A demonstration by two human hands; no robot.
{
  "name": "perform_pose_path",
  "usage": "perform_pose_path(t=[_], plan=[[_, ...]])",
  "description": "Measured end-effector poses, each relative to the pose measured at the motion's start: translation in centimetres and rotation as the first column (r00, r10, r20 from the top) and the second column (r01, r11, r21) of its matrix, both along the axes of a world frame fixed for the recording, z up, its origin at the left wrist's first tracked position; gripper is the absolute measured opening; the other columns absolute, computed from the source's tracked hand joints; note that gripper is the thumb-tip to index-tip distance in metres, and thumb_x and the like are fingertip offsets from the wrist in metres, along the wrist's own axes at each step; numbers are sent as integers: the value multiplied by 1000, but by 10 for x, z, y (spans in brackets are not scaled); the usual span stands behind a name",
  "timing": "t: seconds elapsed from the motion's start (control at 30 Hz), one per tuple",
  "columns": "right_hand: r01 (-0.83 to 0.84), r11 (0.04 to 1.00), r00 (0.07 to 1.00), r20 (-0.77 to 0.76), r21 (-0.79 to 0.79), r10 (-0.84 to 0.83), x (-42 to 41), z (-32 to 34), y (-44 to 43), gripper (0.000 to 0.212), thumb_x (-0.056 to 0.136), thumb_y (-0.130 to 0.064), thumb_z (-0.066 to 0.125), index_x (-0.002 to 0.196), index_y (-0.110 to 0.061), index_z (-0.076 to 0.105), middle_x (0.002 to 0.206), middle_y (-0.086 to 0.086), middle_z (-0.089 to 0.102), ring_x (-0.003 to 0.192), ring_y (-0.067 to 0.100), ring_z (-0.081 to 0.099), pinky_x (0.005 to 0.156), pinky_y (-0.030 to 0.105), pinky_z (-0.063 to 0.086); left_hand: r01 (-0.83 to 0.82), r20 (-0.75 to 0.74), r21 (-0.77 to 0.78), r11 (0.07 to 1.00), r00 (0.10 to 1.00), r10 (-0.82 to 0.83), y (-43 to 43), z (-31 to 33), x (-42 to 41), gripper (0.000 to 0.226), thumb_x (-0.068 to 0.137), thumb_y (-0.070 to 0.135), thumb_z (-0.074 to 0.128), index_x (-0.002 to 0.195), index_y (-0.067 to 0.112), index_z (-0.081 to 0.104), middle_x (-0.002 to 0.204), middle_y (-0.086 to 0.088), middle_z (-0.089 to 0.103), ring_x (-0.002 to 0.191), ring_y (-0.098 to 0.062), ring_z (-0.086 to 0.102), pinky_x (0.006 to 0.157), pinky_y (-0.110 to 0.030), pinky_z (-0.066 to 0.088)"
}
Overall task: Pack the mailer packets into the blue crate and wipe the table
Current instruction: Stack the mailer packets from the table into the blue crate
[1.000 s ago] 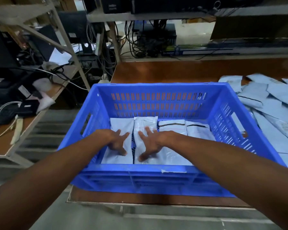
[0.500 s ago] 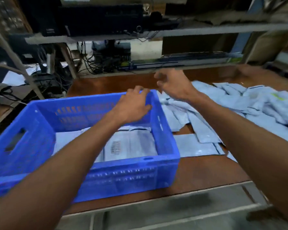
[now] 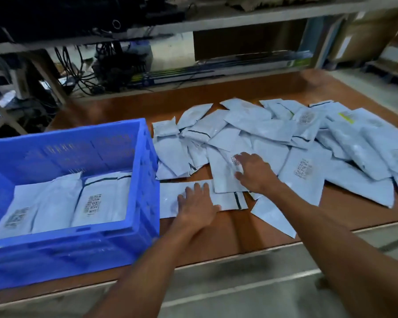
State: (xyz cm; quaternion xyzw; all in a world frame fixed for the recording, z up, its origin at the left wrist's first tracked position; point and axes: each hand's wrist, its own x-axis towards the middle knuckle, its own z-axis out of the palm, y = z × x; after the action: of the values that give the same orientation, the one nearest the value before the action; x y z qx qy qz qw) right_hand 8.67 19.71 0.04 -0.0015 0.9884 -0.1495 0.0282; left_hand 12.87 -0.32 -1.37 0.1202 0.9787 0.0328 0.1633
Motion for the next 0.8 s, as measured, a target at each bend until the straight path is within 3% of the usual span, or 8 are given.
perform_pose_path(t=[0.1, 0.2, 0.3, 0.43, 0.6, 0.67, 0.73, 0.8], plan=[[-26, 988, 991, 136, 152, 5, -1, -27, -5, 61, 100, -52, 30, 155, -31, 12, 164, 1, 8, 145, 37, 17, 111, 53, 27, -13, 27, 51, 999, 1000, 12, -4, -21, 8, 73, 100, 59, 26, 157, 29, -7, 165, -6, -11, 150, -36, -5, 118, -55, 6], [-34, 990, 994, 112, 136, 18, 10, -44, -11, 59, 102, -51, 22, 155, -29, 11, 164, 5, 7, 145, 39, 16, 115, 52, 22, 4, 27, 110, 994, 1000, -7, -5, -31, 12, 62, 102, 55, 22, 155, 38, -6, 164, -2, -18, 149, -34, -17, 120, -54, -4], [-34, 996, 999, -9, 78, 35, 23, -43, -14, 56, 102, -49, 26, 154, -30, 19, 164, 4, 12, 149, 33, 14, 117, 50, 21, 28, -17, 179, 984, 1000, -26, -11, -33, 10, 55, 103, 47, 29, 155, 39, 13, 166, 2, -5, 151, -31, -9, 121, -53, 0], [-226, 946, 971, -24, 234, 238, 42, -50, -14, 58, 97, -50, 9, 148, -37, 33, 160, -8, 25, 150, 21, 14, 119, 51, 14, 117, -56, 237, 964, 993, -107, -21, -29, 11, 50, 102, 22, 36, 147, 41, 29, 164, 7, 10, 151, -27, 3, 119, -56, 8], [-130, 971, 988, -54, 201, 144, 58, -36, 20, 41, 93, -30, 41, 132, -35, 53, 151, -13, 41, 146, 17, 23, 115, 48, 16, 209, -47, 375, 903, 977, -207, -36, -17, 25, 67, 72, -13, 40, 120, 31, 55, 156, 15, 30, 151, -12, 7, 120, -47, -6], [-114, 972, 986, -95, 205, 136, 71, -30, 18, 39, 94, -33, 41, 129, -32, 57, 145, -12, 49, 142, 19, 30, 112, 47, 19, 196, -165, 372, 907, 976, -144, -34, -16, 26, 52, 74, -6, 47, 109, 32, 60, 151, 13, 39, 149, -12, 18, 121, -43, 1], [-128, 965, 985, -82, 229, 150, 82, -30, 2, 40, 98, -36, 38, 134, -26, 54, 148, -6, 48, 139, 22, 35, 111, 48, 24, 108, -279, 337, 935, 960, -11, -24, -16, 30, 32, 91, 20, 48, 117, 35, 58, 148, 10, 41, 143, -16, 27, 118, -43, 14], [-118, 968, 990, -46, 221, 131, 92, -30, -18, 43, 101, -37, 36, 138, -21, 48, 152, 0, 42, 138, 27, 36, 110, 48, 29, 32, -203, 277, 960, 979, 26, -12, -19, 35, 39, 98, 49, 40, 134, 34, 47, 153, 8, 33, 144, -24, 22, 117, -48, 16]])
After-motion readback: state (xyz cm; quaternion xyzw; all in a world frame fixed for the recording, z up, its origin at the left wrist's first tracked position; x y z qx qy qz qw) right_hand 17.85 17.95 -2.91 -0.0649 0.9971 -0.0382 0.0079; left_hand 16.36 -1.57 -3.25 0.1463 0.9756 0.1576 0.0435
